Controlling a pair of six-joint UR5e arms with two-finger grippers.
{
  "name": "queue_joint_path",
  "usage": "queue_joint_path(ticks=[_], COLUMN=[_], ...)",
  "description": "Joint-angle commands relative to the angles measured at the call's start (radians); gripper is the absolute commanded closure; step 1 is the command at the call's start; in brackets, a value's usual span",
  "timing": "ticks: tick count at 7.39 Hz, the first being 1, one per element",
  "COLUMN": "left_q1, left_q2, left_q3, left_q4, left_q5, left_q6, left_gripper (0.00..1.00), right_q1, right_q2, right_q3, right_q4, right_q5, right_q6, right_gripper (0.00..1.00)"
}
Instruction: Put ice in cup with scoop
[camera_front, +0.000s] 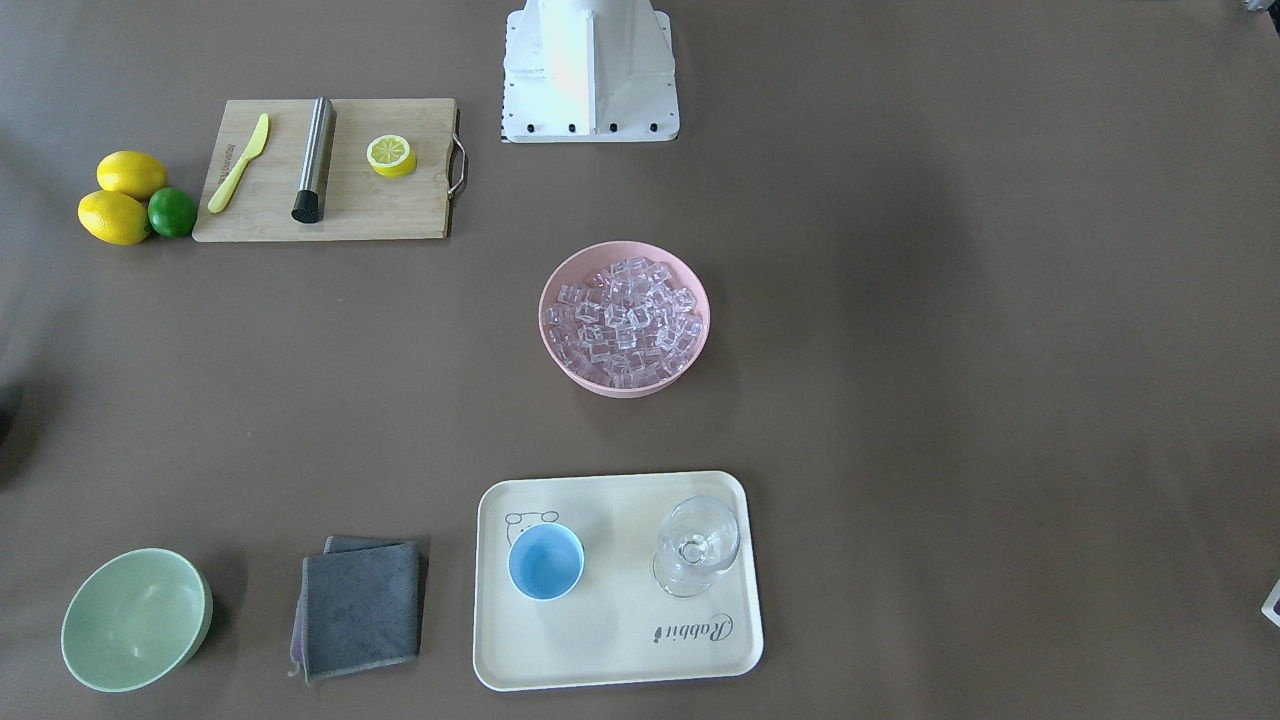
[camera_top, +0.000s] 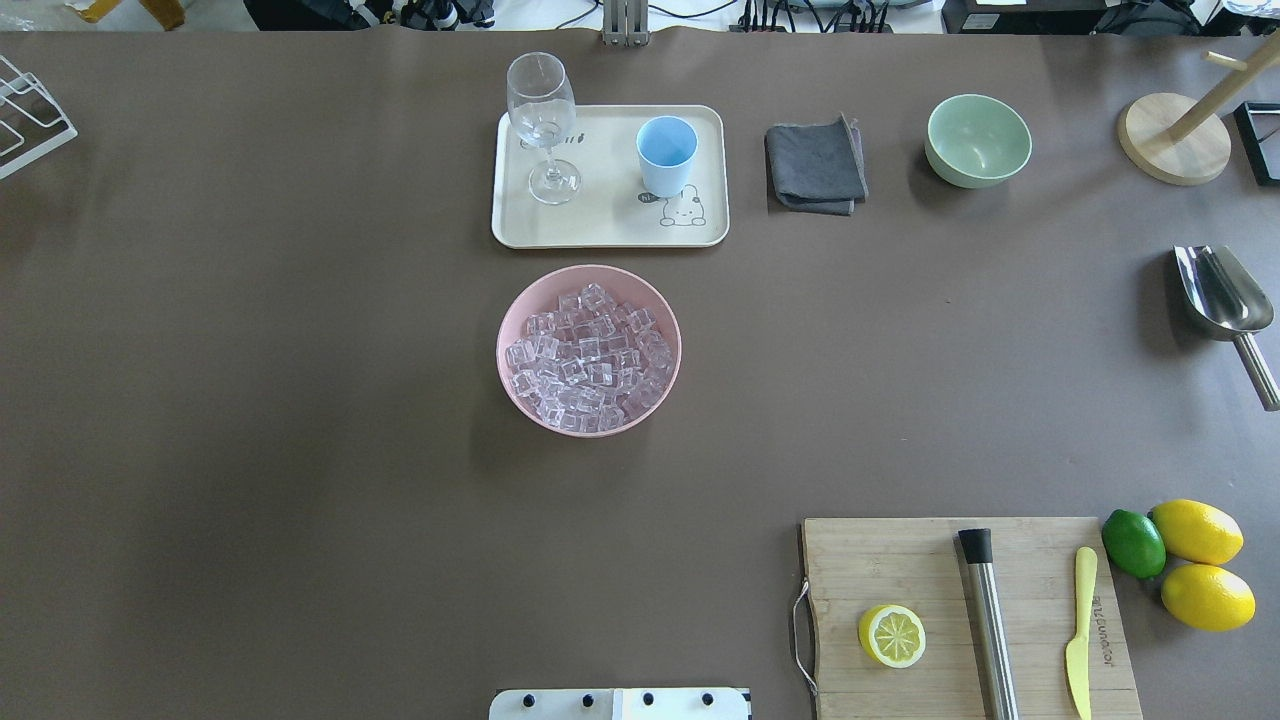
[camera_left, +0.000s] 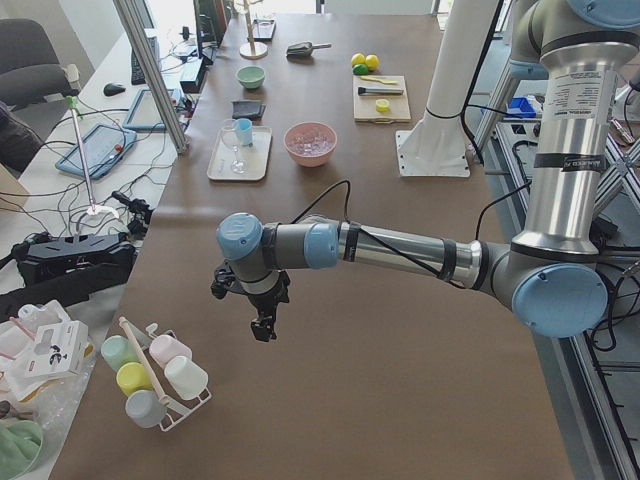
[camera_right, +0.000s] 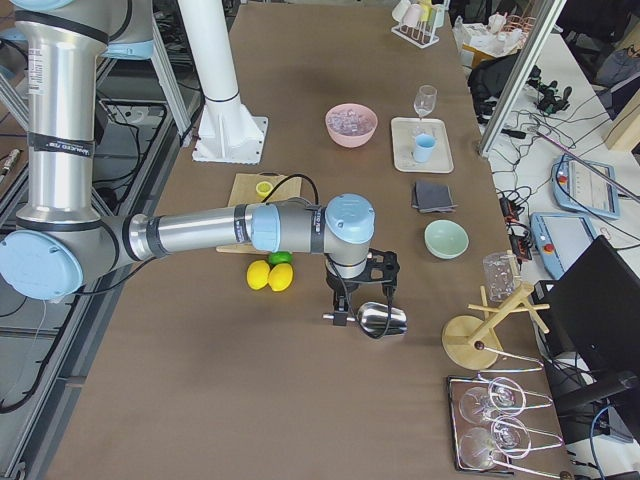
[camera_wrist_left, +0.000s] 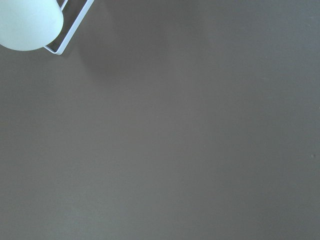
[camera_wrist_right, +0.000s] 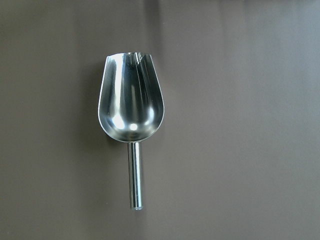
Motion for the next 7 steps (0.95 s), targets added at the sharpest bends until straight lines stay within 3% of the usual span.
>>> queue_joint_path(ticks=[1,4,5,7], left_q1=[0.008,0.122,0.260,0.360], left_q2=[-0.014,-0.013,-0.022,-0.103], left_q3=[-0.020,-0.081,-0.133,-0.158], left_q4=[0.002,0.001,0.001,0.001], left_q5=[0.000,0.000,0.018,0.029], left_q6=[0.000,0.000,-0.009,-0.003], left_gripper=[0.01,0.01,0.01,0.01], right_q1=[0.000,-0.006,-0.011,-0.061], right_q2=[-0.004,-0.011,-0.011,-0.011], right_q3=[-0.003,-0.017,-0.026,-0.023], right_q4=[-0.002,0.004,0.010,0.025], right_q5=[0.001,-0.004,-0.004,-0.009], right_q6=[0.005,0.011,0.050,0.113], right_gripper=[0.00,0.00,0.00,0.00])
